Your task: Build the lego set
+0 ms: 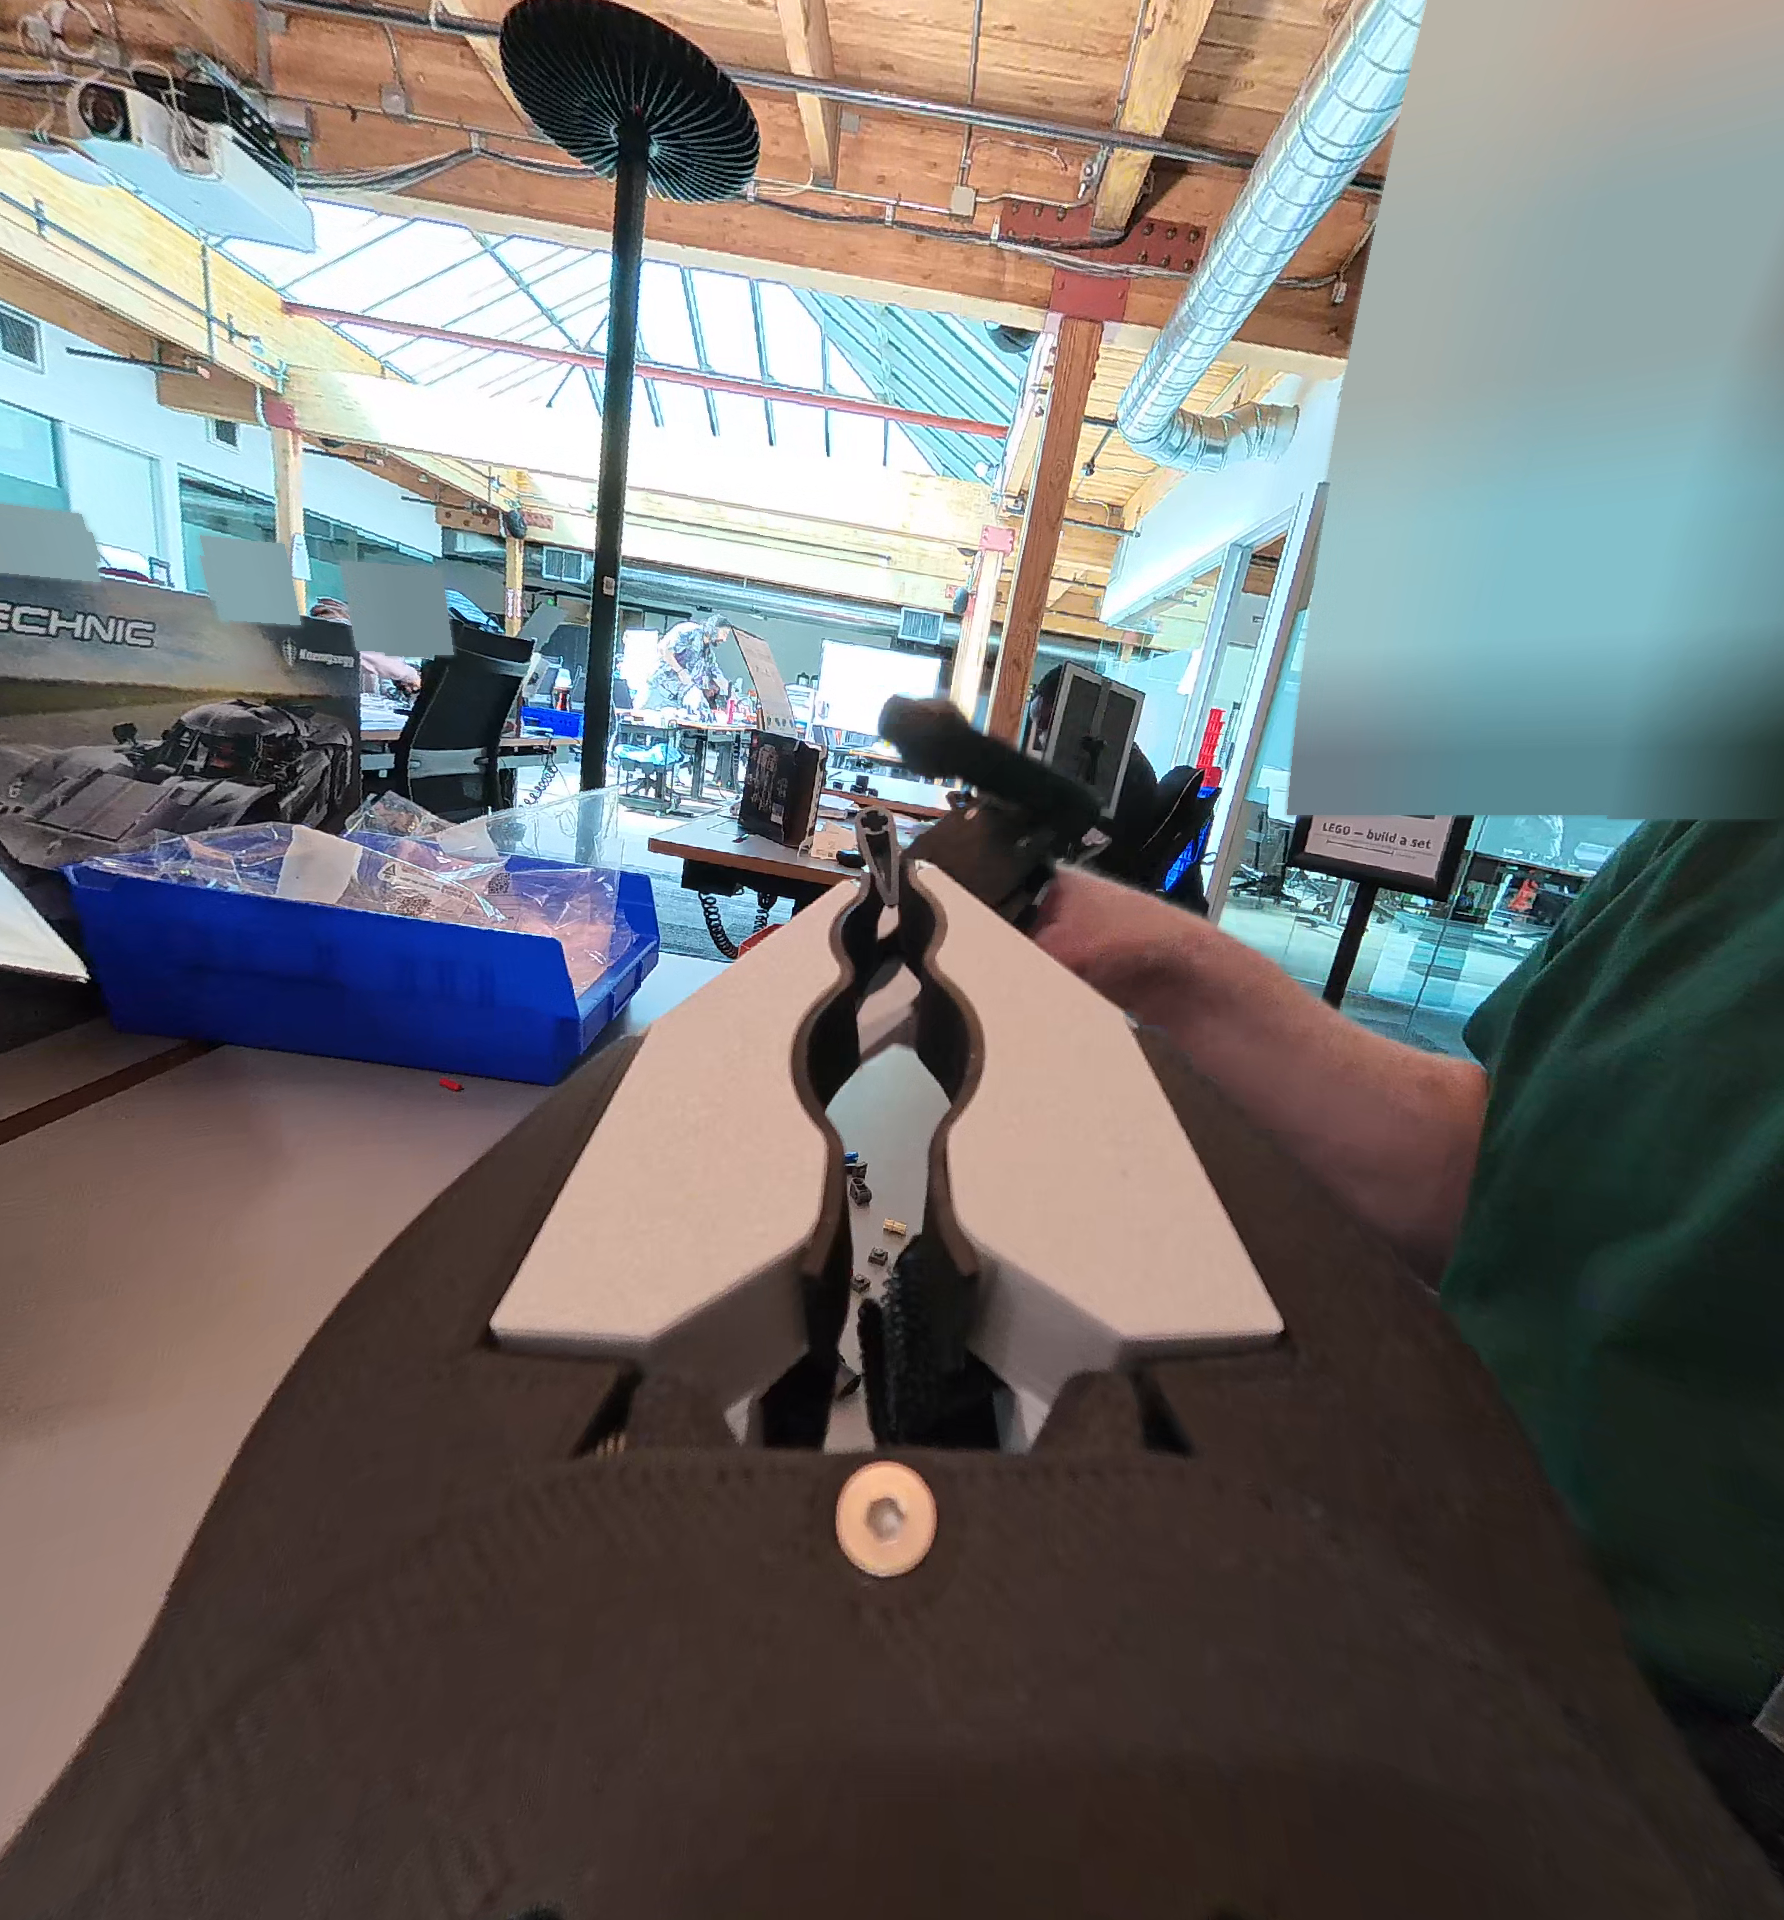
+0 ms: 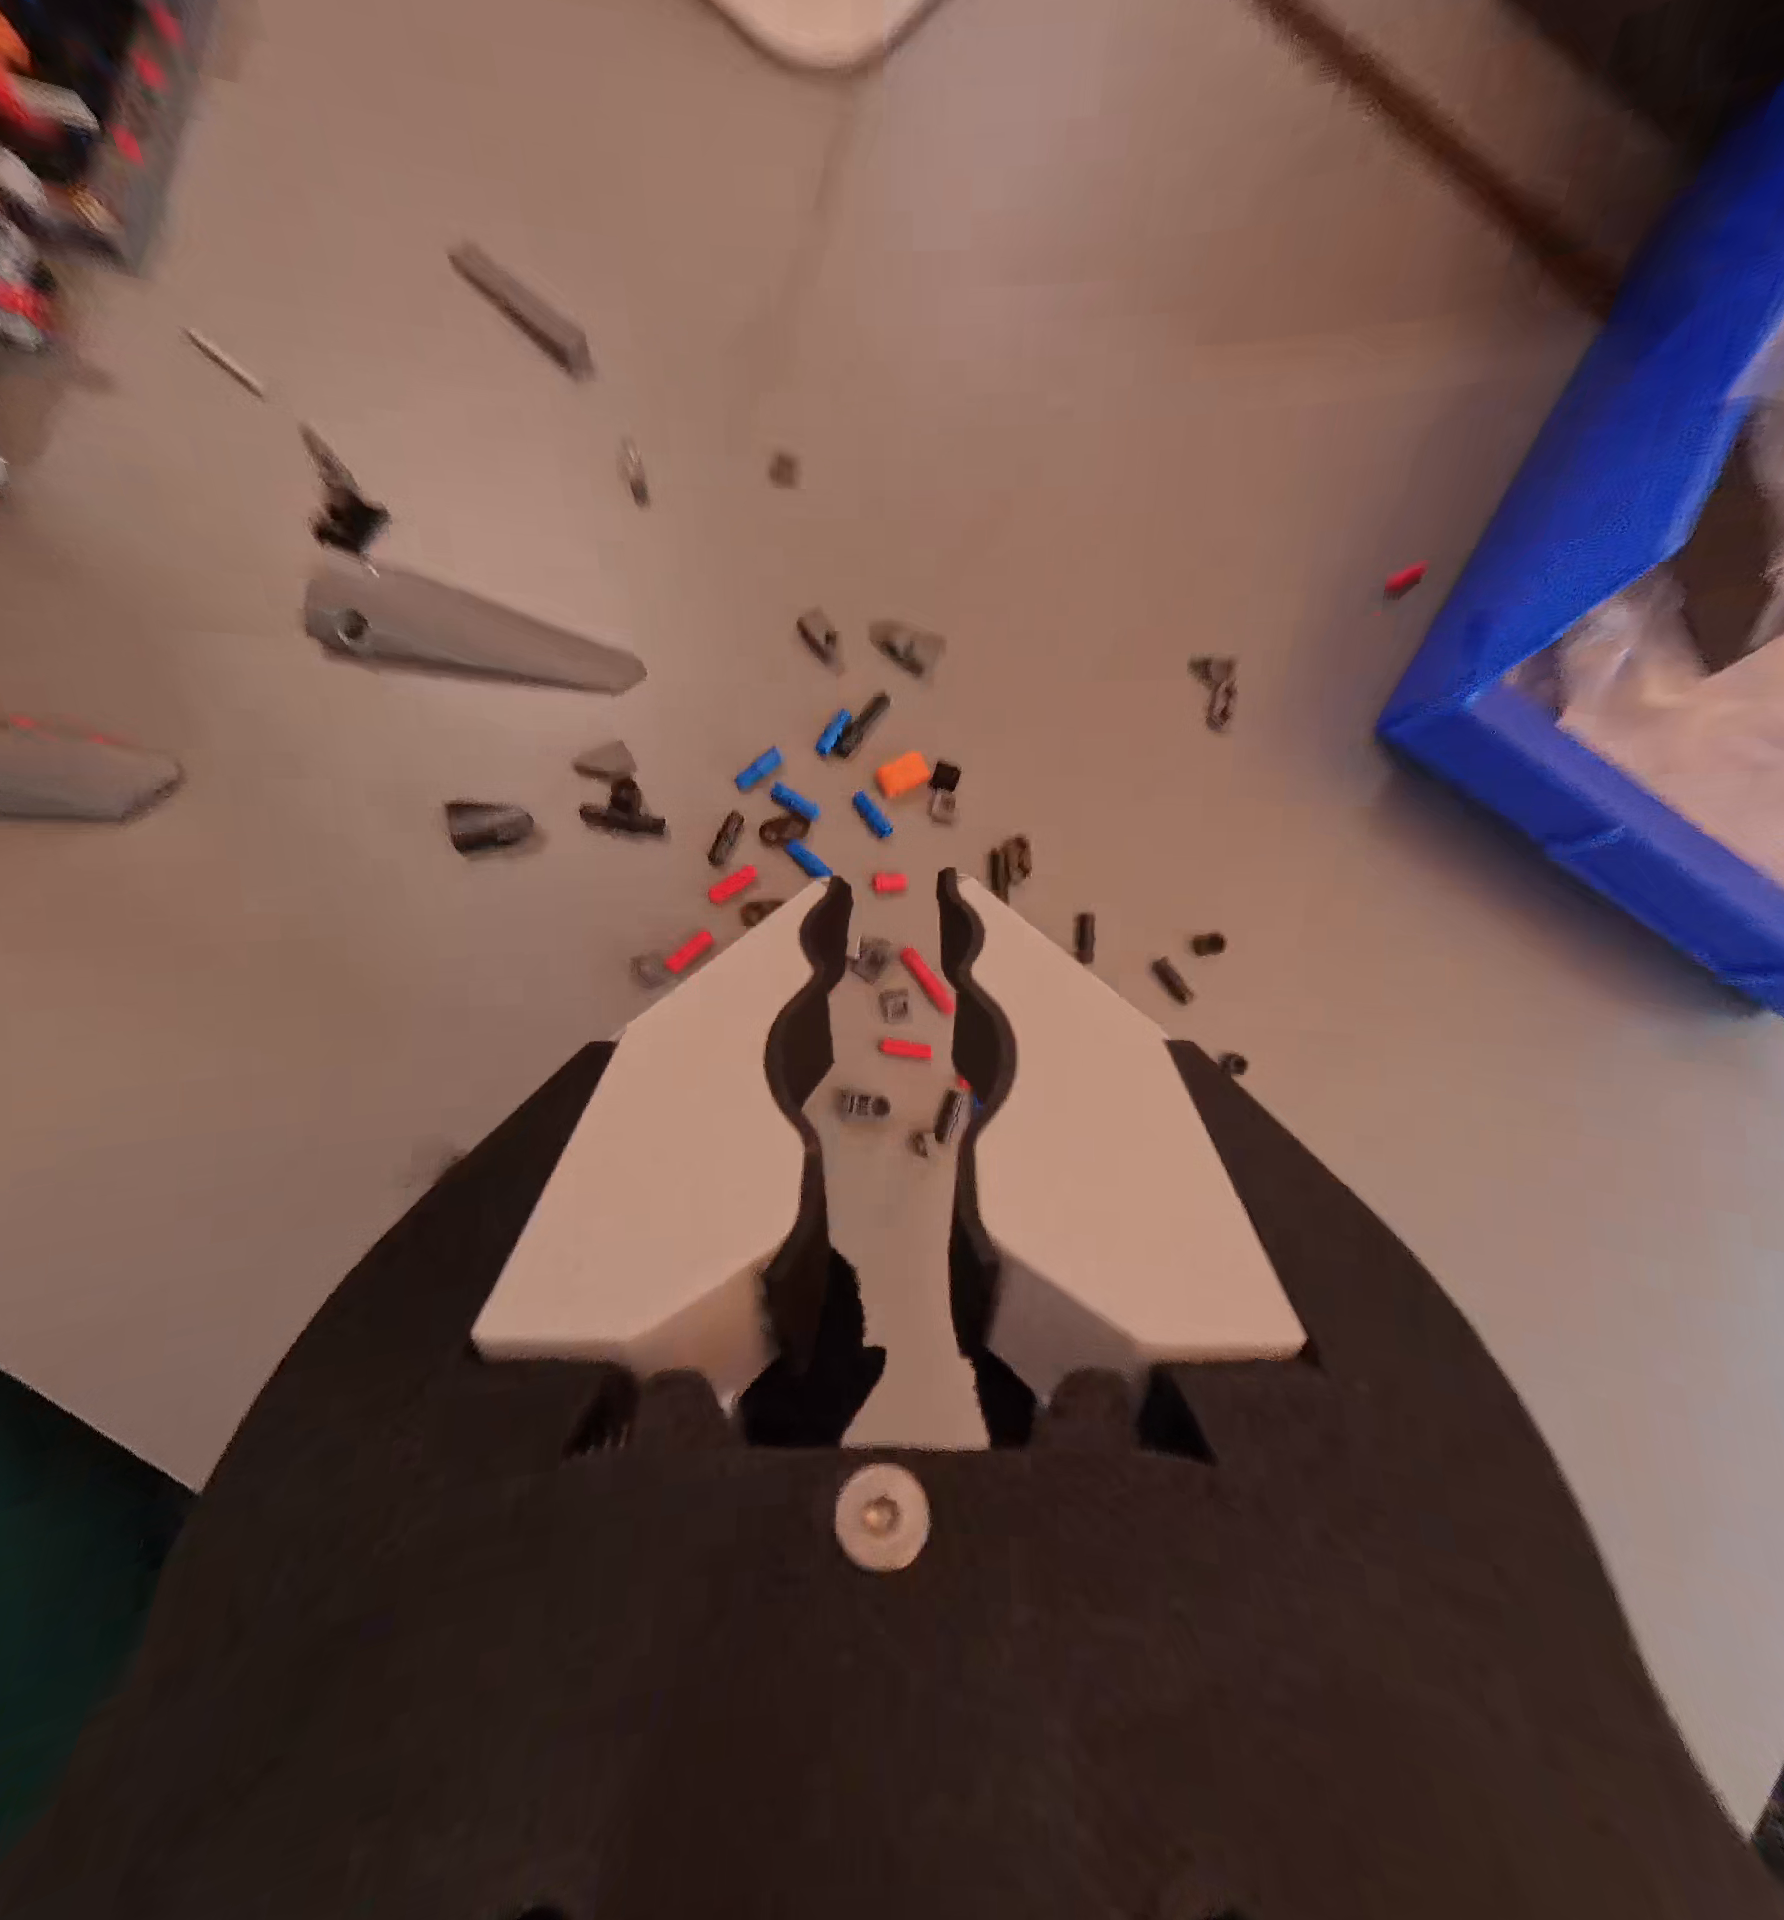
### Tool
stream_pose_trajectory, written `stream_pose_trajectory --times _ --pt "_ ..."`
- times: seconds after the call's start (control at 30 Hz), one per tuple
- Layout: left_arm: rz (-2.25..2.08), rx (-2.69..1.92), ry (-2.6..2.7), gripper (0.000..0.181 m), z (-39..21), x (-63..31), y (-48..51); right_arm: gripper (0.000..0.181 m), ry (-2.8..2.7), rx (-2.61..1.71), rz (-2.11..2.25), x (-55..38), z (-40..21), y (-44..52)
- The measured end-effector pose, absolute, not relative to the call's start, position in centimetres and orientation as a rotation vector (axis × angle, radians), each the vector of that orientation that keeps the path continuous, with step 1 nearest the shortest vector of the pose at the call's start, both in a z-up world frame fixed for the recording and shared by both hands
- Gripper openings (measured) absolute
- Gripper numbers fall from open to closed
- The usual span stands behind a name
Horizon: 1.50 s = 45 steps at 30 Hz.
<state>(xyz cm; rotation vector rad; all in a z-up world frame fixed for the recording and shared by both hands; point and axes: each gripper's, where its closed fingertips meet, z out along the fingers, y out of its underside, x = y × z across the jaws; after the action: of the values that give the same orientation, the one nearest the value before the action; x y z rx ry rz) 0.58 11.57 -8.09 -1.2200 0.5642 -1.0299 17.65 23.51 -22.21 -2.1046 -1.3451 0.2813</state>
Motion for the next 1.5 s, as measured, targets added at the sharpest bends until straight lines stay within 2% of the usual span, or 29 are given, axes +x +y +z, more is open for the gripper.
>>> stream_pose_trajectory --times 0.03,0.17,0.57,0.8,1.5 --pt "-1.030 -1.219 0.564 0.001 -8.1 0.5 11.5 0.014 -1.370 -2.148 0.246 17.9 -23.8 23.7" --pt "-1.031 -1.219 0.563 0.001 -8.1 0.5 11.5 0.014 -1.406 -2.293 0.139 19.6 -28.1 24.5" --pt "-1.043 -1.222 0.568 0.000 -8.2 0.6 11.5 0.013 -1.449 -2.382 0.166 19.9 -31.1 24.6" --pt "-1.042 -1.231 0.571 0.000 -8.4 0.8 11.7 0.003 -1.444 -2.370 0.247 19.5 -31.1 24.3" --pt "-1.041 -1.235 0.570 0.000 -8.4 0.9 11.8 0.002 -1.556 -2.304 0.388 17.0 -30.7 22.0"
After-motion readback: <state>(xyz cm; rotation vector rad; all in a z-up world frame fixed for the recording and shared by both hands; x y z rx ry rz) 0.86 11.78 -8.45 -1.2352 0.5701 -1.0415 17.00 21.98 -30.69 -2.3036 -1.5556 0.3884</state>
